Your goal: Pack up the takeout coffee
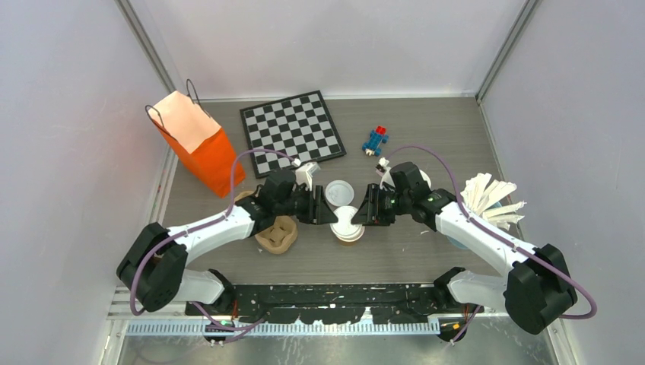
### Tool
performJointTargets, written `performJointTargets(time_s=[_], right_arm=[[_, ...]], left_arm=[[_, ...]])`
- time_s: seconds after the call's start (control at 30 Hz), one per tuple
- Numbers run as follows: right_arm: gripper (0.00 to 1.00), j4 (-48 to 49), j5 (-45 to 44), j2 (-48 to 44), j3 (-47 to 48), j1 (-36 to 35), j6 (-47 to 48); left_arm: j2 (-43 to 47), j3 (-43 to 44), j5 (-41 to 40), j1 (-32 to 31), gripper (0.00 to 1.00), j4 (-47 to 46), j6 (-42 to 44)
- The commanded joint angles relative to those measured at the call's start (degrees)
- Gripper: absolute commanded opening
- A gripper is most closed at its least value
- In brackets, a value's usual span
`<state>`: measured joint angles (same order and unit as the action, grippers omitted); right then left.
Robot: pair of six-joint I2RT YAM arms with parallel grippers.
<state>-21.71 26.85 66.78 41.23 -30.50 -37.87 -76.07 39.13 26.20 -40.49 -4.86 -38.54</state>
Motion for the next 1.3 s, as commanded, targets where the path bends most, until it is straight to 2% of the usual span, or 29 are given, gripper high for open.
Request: performJointTargets(time_s=[0.0, 0.23, 0.63, 0.83, 1.07, 1.27], right_arm=[[0.41, 0.0, -1.0, -0.6, 0.3, 0.3, 0.1], [0.45, -1.3, -2.3, -1.6, 0.8, 0.3, 0.0], [0.46, -3.4, -3.6, -2.8, 1.7, 0.3, 0.9], [0.42, -3.3, -3.9, -3.2, 2.1, 0.3, 0.9], [0.31, -3.2, -4.0, -3.0, 3.2, 0.3, 1.4], [0.29, -3.3, -4.5, -3.7, 3.6, 0.3, 1.2]], left_arm=[[-0.3, 0.4, 1.6, 0.0, 0.4, -1.3, 0.3], [-1.5, 0.3, 2.5, 0.0, 0.37, -2.5, -0.6], [-1.8, 0.8, 3.2, -0.1, 0.38, -2.6, -0.7], [-2.8, 1.3, 3.8, -0.2, 0.36, -3.3, -1.2], [-2.7, 2.0, 3.9, -0.1, 0.28, -3.4, -1.6], [-1.7, 2.6, 3.5, -0.1, 0.26, -2.9, -1.9]])
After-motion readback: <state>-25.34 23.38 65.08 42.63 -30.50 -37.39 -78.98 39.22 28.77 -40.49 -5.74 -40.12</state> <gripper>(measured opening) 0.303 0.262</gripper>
